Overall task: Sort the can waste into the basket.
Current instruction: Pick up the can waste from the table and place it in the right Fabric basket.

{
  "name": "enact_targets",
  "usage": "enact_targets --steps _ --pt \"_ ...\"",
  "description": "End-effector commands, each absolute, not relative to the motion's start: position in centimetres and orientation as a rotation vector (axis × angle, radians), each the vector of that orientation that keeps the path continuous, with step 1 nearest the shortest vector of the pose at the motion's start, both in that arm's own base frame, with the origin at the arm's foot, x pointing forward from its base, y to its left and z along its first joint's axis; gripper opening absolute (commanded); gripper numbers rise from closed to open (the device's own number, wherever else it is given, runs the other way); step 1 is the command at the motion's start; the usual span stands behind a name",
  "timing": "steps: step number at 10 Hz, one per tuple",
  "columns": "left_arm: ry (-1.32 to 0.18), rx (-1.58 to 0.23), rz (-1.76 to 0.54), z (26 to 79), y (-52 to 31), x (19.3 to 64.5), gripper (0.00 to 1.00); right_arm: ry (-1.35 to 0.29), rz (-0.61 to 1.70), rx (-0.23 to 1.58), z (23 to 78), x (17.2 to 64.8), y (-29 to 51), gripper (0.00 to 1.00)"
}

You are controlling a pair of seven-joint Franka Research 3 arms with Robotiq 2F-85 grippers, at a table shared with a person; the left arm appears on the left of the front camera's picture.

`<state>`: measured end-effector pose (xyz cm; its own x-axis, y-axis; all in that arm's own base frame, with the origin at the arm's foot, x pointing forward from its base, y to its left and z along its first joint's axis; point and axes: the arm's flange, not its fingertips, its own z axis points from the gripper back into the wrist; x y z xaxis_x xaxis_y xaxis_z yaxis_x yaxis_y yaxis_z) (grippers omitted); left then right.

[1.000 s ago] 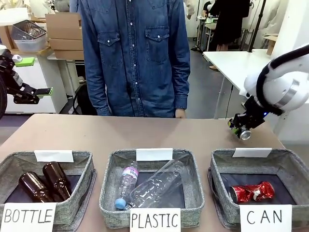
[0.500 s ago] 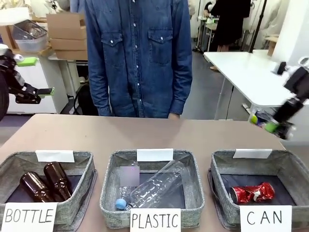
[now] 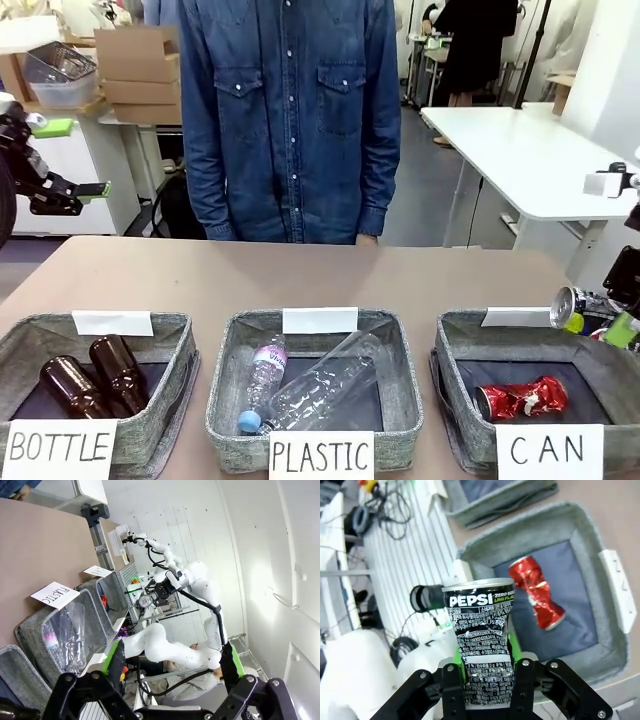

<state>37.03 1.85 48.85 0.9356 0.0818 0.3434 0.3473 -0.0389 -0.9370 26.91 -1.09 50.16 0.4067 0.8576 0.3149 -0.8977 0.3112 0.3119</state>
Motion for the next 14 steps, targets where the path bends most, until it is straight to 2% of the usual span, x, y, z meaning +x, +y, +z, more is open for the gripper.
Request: enact_targets --steps 1,3,4,5,6,7,11,13,14 --pt "-0.354 -1.621 -0.235 49.0 1.8 36.9 1.0 -0.15 1.18 0.454 49.7 28.8 -2.0 0.0" --pt "-0.354 -1.621 -0.235 49.0 1.8 36.9 1.0 -0.153 1.162 0.444 49.8 29.4 -1.8 0.0" --pt "-0.354 -1.621 -0.235 49.0 1.8 36.9 1.0 -0.16 1.158 0.447 49.7 29.6 -1.9 0.94" --pt "-0.354 -1.621 -0.235 49.0 1.8 36.9 1.0 -0.159 1.14 0.436 49.7 29.7 -1.8 0.94" --pt "-0.354 -1.621 -0.235 49.0 1.8 36.9 1.0 -0.162 1.139 0.442 49.7 29.8 -1.8 1.0" --pt "-0.354 -1.621 -0.235 49.0 1.8 36.9 1.0 -0.16 1.136 0.441 49.7 29.8 -1.8 0.98" --pt "-0.354 -1.621 -0.235 49.0 1.8 36.9 1.0 -0.172 1.114 0.472 49.7 30.2 -1.6 1.0" --pt "-0.354 -1.621 -0.235 49.0 1.8 36.9 1.0 -0.205 1.074 0.54 49.9 30.6 -1.7 1.0" --pt "-0.354 -1.621 -0.235 49.0 1.8 36.9 1.0 -0.236 0.891 0.713 50.8 31.4 -1.5 1.0"
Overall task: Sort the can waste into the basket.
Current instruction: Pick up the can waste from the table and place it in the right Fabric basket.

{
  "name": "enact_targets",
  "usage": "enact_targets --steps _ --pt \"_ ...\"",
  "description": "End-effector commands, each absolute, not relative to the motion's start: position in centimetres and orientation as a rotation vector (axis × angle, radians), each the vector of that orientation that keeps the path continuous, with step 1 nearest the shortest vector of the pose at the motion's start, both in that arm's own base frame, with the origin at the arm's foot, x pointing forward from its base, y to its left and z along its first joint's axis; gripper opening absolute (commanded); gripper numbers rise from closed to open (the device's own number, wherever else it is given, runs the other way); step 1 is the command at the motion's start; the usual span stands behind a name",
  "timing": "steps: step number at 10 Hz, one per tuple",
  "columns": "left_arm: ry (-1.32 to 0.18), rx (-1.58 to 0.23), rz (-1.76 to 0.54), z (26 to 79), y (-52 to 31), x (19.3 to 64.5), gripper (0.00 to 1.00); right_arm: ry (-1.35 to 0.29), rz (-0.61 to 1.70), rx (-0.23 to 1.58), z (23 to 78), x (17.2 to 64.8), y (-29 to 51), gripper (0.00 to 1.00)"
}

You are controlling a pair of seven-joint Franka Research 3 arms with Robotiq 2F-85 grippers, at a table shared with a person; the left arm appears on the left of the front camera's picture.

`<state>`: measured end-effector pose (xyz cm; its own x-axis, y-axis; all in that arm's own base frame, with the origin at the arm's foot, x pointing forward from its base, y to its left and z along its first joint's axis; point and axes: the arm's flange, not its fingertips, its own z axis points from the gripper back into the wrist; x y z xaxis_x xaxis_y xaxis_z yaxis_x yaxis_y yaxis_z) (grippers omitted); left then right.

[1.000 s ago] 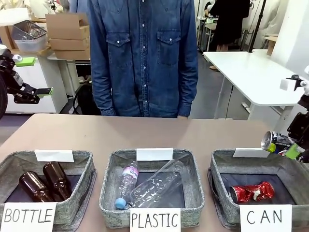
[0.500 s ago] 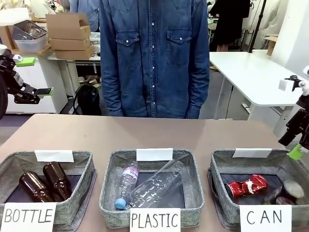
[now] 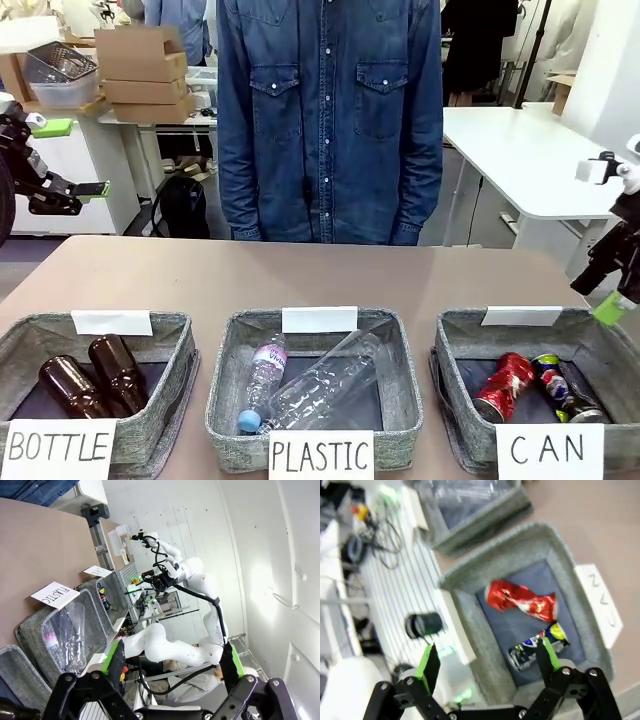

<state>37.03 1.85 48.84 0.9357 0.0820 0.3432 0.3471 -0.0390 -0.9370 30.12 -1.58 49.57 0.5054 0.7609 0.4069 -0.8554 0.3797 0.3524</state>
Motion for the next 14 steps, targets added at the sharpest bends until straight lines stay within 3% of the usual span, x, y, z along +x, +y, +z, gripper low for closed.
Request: enact_targets --steps 1,3,4,5,6,14 --pt "-0.354 -1.621 -0.235 49.0 1.8 36.9 1.0 -0.484 0.481 0.954 52.3 32.6 -0.6 1.0" --pt "-0.354 -1.621 -0.235 49.0 1.8 36.9 1.0 -0.508 0.031 1.352 54.2 34.2 -0.8 1.0" --pt "-0.354 -1.621 -0.235 49.0 1.8 36.9 1.0 -0.439 0.023 1.474 53.9 35.1 -0.6 1.0" --pt "-0.354 -1.621 -0.235 49.0 1.8 36.9 1.0 -0.476 -0.085 1.482 53.0 36.9 -0.3 1.0" --pt "-0.354 -1.621 -0.235 49.0 1.8 36.9 1.0 -0.248 0.554 1.055 53.9 34.3 -0.7 1.0" --pt "-0.354 -1.621 -0.235 49.0 1.8 36.9 1.0 -0.248 0.554 1.055 53.9 34.3 -0.7 1.0"
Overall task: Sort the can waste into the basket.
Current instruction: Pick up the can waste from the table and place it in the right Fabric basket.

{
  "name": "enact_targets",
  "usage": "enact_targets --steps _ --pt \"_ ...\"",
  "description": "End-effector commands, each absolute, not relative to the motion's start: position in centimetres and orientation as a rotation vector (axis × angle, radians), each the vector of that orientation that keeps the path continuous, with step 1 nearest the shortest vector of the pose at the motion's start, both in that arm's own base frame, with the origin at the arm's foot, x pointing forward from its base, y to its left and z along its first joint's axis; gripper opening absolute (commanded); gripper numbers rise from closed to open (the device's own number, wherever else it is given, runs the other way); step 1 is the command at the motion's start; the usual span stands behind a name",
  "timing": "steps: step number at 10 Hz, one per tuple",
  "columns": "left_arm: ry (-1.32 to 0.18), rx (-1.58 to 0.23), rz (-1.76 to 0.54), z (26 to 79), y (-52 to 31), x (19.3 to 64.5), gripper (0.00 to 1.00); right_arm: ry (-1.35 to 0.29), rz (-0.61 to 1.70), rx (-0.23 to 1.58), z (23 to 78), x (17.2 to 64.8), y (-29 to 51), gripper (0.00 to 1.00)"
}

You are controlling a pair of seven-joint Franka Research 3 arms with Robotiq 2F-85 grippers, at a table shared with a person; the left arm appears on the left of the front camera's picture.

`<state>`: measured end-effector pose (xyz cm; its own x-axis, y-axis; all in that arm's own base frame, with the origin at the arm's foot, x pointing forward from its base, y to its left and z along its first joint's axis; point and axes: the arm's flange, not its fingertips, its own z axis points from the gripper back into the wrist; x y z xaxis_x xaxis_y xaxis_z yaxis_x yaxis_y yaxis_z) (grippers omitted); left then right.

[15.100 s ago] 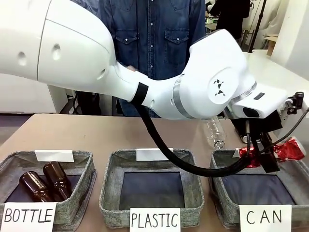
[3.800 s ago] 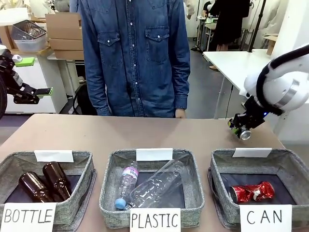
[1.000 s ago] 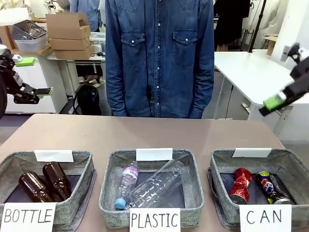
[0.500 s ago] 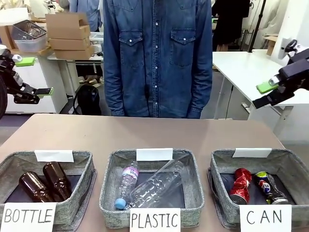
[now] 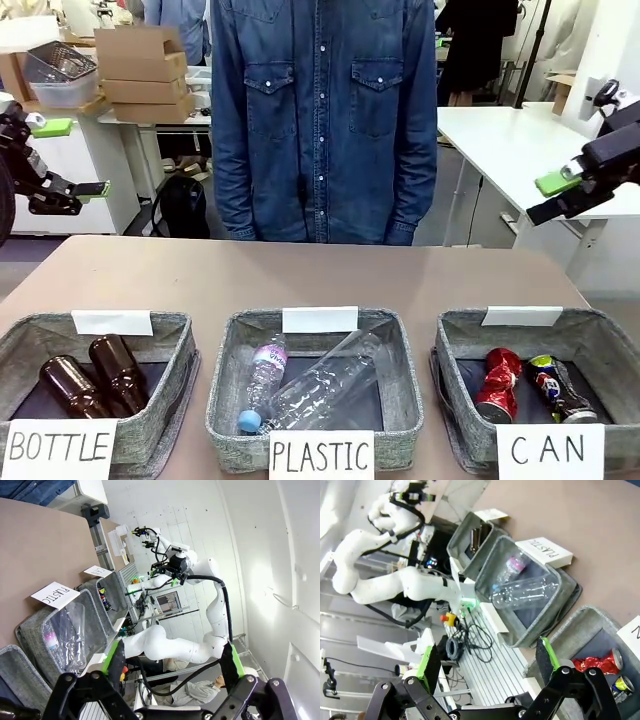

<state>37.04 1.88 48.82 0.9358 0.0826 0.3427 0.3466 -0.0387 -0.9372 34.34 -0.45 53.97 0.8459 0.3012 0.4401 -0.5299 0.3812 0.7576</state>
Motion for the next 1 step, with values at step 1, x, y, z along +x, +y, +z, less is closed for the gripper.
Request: enact_targets --steps 1 --pt "-0.354 -1.621 -0.235 48.99 1.8 36.92 1.0 -0.248 0.554 1.055 53.91 34.28 -0.73 1.0"
